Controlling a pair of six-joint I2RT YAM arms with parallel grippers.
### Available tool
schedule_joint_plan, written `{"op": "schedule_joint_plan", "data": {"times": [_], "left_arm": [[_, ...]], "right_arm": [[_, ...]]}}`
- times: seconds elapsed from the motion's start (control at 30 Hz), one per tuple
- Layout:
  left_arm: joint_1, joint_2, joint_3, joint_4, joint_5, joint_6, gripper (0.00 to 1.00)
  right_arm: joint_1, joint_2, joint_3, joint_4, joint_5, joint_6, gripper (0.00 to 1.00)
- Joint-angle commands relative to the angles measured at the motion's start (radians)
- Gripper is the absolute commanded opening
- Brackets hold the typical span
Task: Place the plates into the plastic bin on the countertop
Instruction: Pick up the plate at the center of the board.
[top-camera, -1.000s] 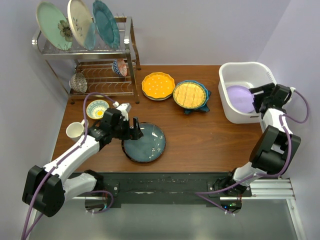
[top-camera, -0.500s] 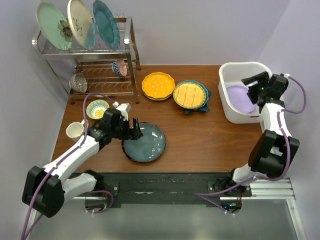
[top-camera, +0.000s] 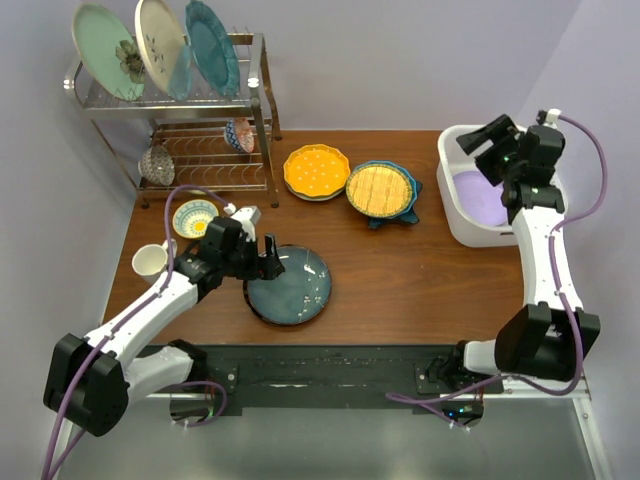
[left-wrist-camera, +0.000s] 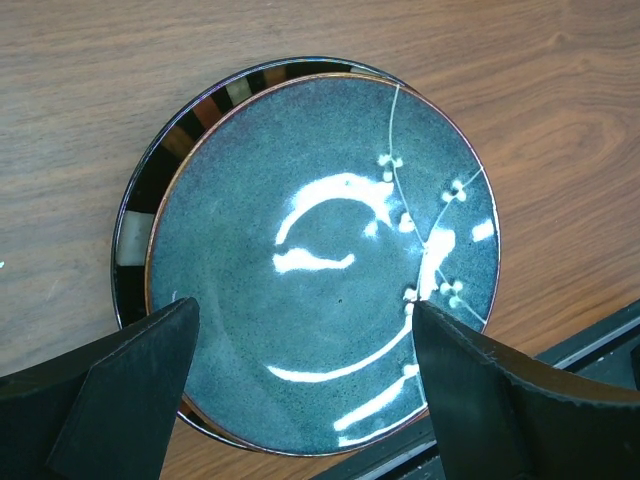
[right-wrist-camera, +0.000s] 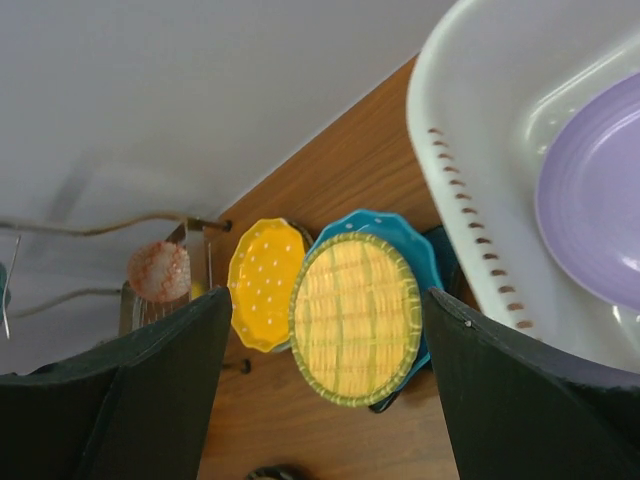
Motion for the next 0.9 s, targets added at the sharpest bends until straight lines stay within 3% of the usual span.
{"op": "schedule_joint_plan", "data": {"times": [0.0,0.23,0.87], "left_arm": [[-0.004,-0.017,0.016,-0.004,-0.018,0.003,0.92],[-0.004,-0.008,0.056,-0.062,-0.061,-0.002,0.92],[-0.004,0.066,0.082,-0.157,-0.119,-0.06,0.93]], "right_arm": [[0.086,-0.069,0.034,-0.072,-0.005,-0.065,0.8],[0.167,-0.145,-0.032,-0.077,-0.013,-0.07,0.8],[0.454,-0.113,-0.216,-0.053,-0.01,-0.082,0.79]]}}
